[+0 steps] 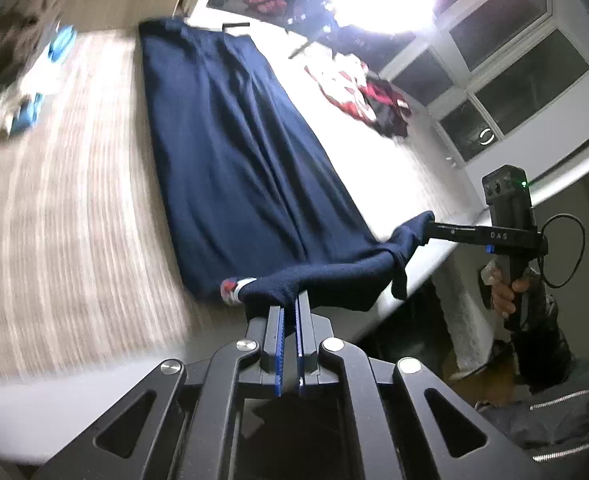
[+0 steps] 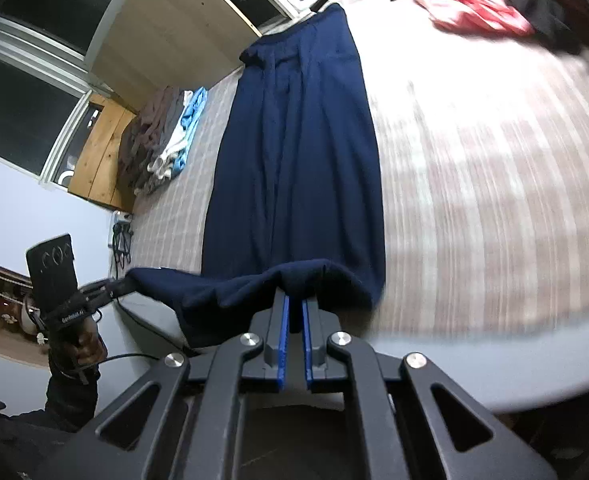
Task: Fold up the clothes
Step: 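Lift the hem with both tools and fold it over the body toward the collar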
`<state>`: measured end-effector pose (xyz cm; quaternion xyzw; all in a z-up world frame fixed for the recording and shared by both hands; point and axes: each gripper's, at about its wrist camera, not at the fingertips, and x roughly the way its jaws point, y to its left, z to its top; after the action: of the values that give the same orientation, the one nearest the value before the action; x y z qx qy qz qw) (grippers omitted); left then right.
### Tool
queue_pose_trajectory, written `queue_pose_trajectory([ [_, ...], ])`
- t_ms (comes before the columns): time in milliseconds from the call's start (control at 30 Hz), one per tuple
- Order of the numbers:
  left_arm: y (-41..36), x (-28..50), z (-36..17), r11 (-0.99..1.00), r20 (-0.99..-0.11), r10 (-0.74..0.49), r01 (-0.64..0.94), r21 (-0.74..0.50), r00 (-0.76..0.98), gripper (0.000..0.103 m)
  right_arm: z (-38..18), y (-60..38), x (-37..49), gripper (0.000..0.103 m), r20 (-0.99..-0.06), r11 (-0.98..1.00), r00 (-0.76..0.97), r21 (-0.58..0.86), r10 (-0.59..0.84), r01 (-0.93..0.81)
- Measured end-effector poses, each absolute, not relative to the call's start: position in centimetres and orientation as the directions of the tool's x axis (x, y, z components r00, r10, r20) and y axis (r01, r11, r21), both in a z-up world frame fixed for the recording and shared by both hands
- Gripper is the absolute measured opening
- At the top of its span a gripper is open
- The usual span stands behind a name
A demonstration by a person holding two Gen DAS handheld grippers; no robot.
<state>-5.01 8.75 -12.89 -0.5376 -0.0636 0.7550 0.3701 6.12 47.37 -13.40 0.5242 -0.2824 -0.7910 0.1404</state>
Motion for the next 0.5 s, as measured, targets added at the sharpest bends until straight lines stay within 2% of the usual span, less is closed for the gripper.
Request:
queue_pose_trajectory([
  [100,10.2,-10.9,-14.0,-0.754,-0.782,0.597,-0.456,-0.472,-0.178,0.004,-14.2,46.5,-1.0,0.006,-0.767,-0.814,-0.384,0.577,-0.514,-0.061],
  [133,10.5,-13.2,-15.0,-0.772,-0.793,0.581,-0.431,-0.468,-0.180,0.008,-14.9,47.0,-3.5,0.007,-0.778,-0.820,-0.365,0.568,-0.511,-0.063],
  [200,10.8,-17.5,-17.1,-0.824,-0.836,0.519,-0.363,-0.435,-0.179,0.010,-16.1,47.5,-6.3,0.014,-0.816,-0.839,-0.313,0.536,-0.487,-0.093],
  [267,11.1,-20.7,-18.7,-0.869,-0.874,0.456,-0.298,-0.395,-0.168,0.010,-17.2,48.0,-9.0,0.017,-0.849,-0.857,-0.259,0.501,-0.460,-0.121],
  [333,10.6,-21.4,-18.3,-0.865,-0.867,0.467,-0.297,-0.406,-0.176,0.015,-18.3,48.5,-11.8,0.022,-0.879,-0.874,-0.203,0.464,-0.432,-0.147],
  [367,10.3,-21.1,-17.8,-0.862,-0.863,0.470,-0.307,-0.403,-0.186,0.018,-17.7,48.6,-11.6,0.030,-0.877,-0.880,-0.218,0.459,-0.428,-0.121],
  [400,10.0,-20.7,-17.2,-0.858,-0.858,0.474,-0.320,-0.401,-0.196,0.022,-17.1,48.6,-11.4,0.031,-0.874,-0.886,-0.236,0.455,-0.424,-0.093],
  [500,10.5,-18.7,-16.3,-0.822,-0.850,0.497,-0.408,-0.397,-0.176,0.024,-15.9,47.2,-10.4,0.032,-0.870,-0.903,-0.257,0.430,-0.420,0.020],
])
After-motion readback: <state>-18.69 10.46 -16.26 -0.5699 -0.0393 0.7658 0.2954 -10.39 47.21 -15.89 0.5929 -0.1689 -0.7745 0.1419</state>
